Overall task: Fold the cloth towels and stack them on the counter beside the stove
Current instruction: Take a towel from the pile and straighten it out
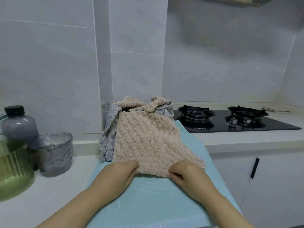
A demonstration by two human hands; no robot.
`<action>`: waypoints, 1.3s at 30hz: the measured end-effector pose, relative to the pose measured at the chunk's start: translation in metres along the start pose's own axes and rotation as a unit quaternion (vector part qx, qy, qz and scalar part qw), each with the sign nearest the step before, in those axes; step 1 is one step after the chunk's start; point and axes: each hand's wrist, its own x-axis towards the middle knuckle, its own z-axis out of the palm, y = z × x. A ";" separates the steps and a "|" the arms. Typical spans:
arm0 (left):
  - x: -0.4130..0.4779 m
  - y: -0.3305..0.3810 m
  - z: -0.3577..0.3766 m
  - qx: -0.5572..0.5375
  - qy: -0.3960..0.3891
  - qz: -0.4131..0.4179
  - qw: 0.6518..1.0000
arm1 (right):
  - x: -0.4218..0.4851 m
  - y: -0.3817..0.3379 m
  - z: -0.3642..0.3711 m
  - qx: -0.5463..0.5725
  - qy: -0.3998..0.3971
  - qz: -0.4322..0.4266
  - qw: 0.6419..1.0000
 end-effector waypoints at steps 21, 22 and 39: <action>-0.015 -0.005 -0.017 -0.077 -0.051 -0.148 0.985 | -0.024 0.012 -0.014 -0.106 0.056 0.164 0.979; -0.016 -0.006 -0.021 -0.082 -0.051 -0.154 0.983 | -0.028 0.014 -0.017 -0.113 0.057 0.168 0.978; -0.034 -0.010 -0.094 -0.342 -0.098 -0.316 0.880 | -0.059 -0.022 -0.078 0.272 0.050 0.243 0.930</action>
